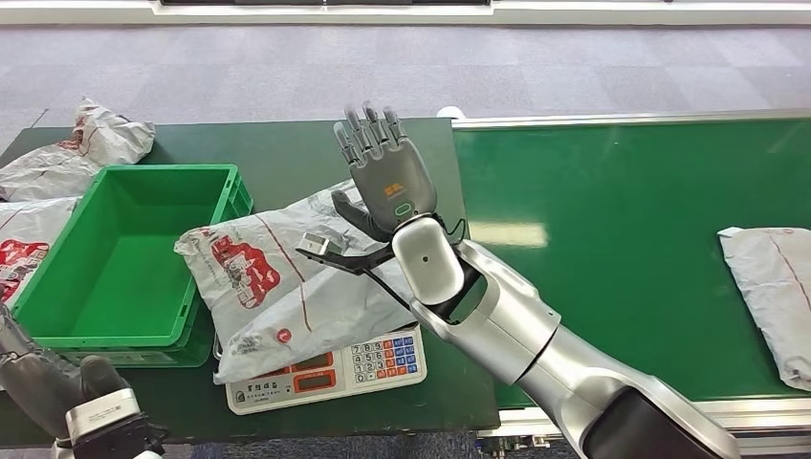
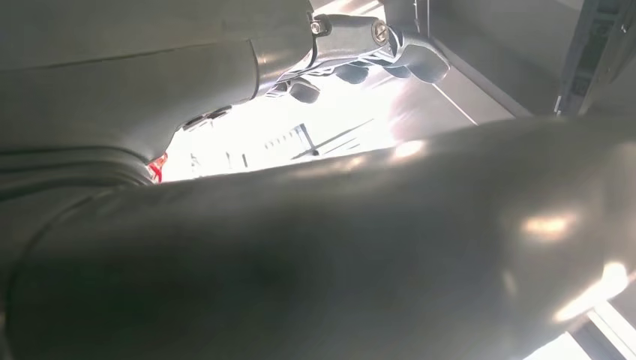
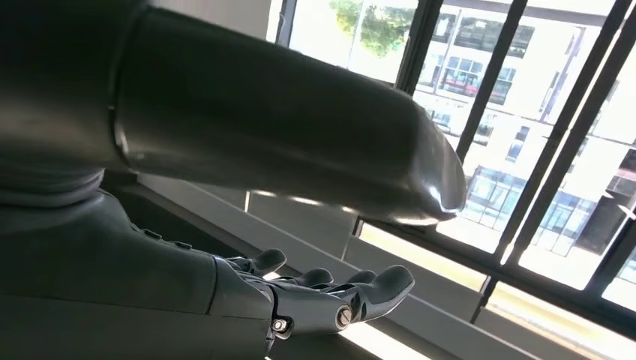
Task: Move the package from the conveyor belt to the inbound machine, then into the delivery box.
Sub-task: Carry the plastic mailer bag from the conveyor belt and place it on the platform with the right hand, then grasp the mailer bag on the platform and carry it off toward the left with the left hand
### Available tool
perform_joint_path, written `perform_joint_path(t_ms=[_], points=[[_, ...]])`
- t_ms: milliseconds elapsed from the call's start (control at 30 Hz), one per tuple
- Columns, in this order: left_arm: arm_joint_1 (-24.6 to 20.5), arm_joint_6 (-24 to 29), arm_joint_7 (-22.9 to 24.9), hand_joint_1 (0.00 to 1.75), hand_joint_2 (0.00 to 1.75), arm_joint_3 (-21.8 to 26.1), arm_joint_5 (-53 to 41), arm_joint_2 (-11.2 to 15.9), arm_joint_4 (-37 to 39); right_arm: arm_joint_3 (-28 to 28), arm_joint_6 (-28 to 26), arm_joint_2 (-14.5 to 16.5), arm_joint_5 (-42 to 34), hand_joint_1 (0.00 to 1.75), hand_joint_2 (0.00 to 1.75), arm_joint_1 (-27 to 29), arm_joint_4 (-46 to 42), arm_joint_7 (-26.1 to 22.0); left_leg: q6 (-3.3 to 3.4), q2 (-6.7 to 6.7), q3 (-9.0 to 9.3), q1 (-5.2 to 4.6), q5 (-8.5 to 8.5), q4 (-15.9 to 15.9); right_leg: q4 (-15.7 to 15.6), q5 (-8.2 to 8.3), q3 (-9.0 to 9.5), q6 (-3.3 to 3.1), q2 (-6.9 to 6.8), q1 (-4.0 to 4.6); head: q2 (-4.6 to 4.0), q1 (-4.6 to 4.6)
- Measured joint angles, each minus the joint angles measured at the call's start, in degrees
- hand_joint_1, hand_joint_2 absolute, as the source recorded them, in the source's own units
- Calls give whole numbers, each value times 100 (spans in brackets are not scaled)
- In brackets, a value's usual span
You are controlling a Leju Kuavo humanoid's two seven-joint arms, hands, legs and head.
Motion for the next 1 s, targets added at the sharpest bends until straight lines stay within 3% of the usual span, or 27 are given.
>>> perform_joint_path(t_ms=[133, 233, 267, 333, 367, 467, 567, 633, 767, 933, 1000], points=[[22, -119, 106, 0, 0, 4, -243, 26, -40, -134, -247, -114, 95, 0, 0, 143, -296, -1, -2, -2, 3, 0, 1, 1, 0, 0, 0, 0, -1, 1, 0, -1], [33, -353, 375, 0, 131, 9, -734, 136, -92, -375, -634, -388, -43, 0, 0, 511, -848, -239, -1, -8, 4, 0, 1, 1, -3, 0, 3, 0, -6, 2, 0, -1], [24, -407, 459, 0, 131, 14, -888, 184, -99, -465, -827, -512, -170, 0, 0, 694, -1060, -378, -1, -10, 3, 0, 0, 1, -3, 0, 4, 0, -9, 1, 0, 0], [-3, -451, 554, 0, 44, 25, -1083, 273, -103, -632, -1226, -762, -501, 0, 0, 1108, -1473, -672, 0, -10, 2, -1, -1, 1, -4, -1, 4, 0, -12, 0, 0, 0], [-18, -462, 577, 0, 44, 29, -1123, 314, -101, -707, -1374, -870, -698, 0, 0, 1304, -1654, -816, 2, -9, 1, -2, -2, 1, -4, -1, 2, 0, -12, -1, 0, -1], [-64, -565, 615, 0, 175, 31, -1014, 445, -74, -903, -1549, -1139, -1291, 0, 0, 1838, -2156, -1154, 5, -7, 0, -4, -5, 1, -6, -1, -2, 0, -10, -1, 0, -1], [-140, -765, 718, 0, 175, 29, -1091, 575, -18, -1130, -1668, -1372, -1536, 0, 0, 2318, -2655, -1227, 5, -8, -2, -4, -5, 2, -8, -1, -4, 0, -12, -1, 0, -1], [-231, -1189, 991, 0, 175, 2, -1563, 695, 55, -1354, -1768, -1532, -1550, 0, 0, 2645, -3042, -1225, 5, -9, -2, -5, -4, 2, -9, -1, -4, 0, -13, -1, 0, -1], [-800, -3095, 1658, 0, 175, -350, -2334, 1246, 551, -1827, -1743, -1877, -1491, 0, 175, 3243, -3740, -1230, 0, -18, -3, -7, 2, 2, -9, 3, -5, 1, -27, 0, 0, 0], [-2071, -4648, 1622, 0, 175, -841, -1550, 2284, 1612, -2275, -1865, -2357, -1810, 0, 175, 3899, -4190, -1391, -10, -12, -7, -6, 17, 3, -2, 20, -14, -6, -20, 1, 0, -1], [-2627, -5475, 1583, 0, 175, -1081, -932, 2838, 1995, -2414, -1937, -2597, -2140, 0, 175, 4129, -4282, -1535, -14, -7, -13, -4, 23, 3, 3, 25, -21, -12, -14, 4, 0, -1]])
